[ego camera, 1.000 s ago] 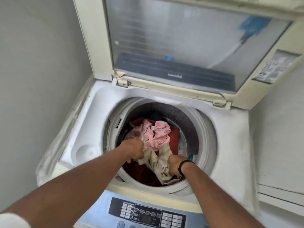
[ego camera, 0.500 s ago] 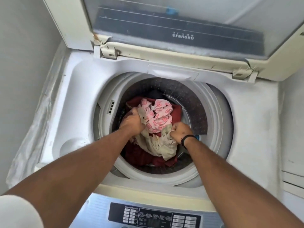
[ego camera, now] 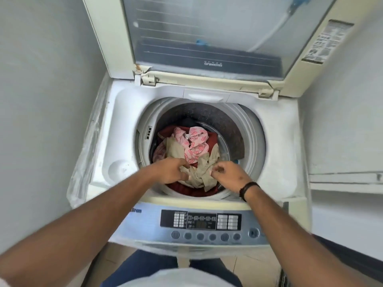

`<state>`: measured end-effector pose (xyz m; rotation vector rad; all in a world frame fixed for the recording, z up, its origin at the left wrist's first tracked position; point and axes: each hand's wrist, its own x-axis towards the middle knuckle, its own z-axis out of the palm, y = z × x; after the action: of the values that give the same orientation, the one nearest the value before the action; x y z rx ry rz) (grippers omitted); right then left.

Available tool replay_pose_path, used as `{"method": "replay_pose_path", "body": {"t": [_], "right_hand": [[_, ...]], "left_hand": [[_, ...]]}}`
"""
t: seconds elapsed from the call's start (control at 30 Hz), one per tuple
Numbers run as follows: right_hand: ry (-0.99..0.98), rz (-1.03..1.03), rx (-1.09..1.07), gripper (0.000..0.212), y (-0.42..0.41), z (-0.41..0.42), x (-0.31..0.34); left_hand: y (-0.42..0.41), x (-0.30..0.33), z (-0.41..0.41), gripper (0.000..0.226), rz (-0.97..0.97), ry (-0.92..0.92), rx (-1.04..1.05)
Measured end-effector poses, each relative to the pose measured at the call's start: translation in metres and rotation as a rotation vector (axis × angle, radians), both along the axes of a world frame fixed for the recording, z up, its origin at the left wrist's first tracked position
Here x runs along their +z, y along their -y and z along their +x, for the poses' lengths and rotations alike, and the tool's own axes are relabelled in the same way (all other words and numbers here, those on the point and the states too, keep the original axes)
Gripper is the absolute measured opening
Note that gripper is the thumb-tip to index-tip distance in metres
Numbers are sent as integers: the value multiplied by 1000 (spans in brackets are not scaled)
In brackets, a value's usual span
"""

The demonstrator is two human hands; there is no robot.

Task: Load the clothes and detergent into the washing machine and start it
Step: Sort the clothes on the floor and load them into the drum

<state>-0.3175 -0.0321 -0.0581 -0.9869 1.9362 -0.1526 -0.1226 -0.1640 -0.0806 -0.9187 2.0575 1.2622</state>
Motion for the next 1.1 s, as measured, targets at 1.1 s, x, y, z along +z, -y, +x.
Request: {"method": "replay_pose_path", "body": {"t": [1.1], "right_hand": [[-282, -568, -502, 37, -275, 167, 41]], "left_hand": [[-171, 70, 65, 47, -837, -590, -76]]}}
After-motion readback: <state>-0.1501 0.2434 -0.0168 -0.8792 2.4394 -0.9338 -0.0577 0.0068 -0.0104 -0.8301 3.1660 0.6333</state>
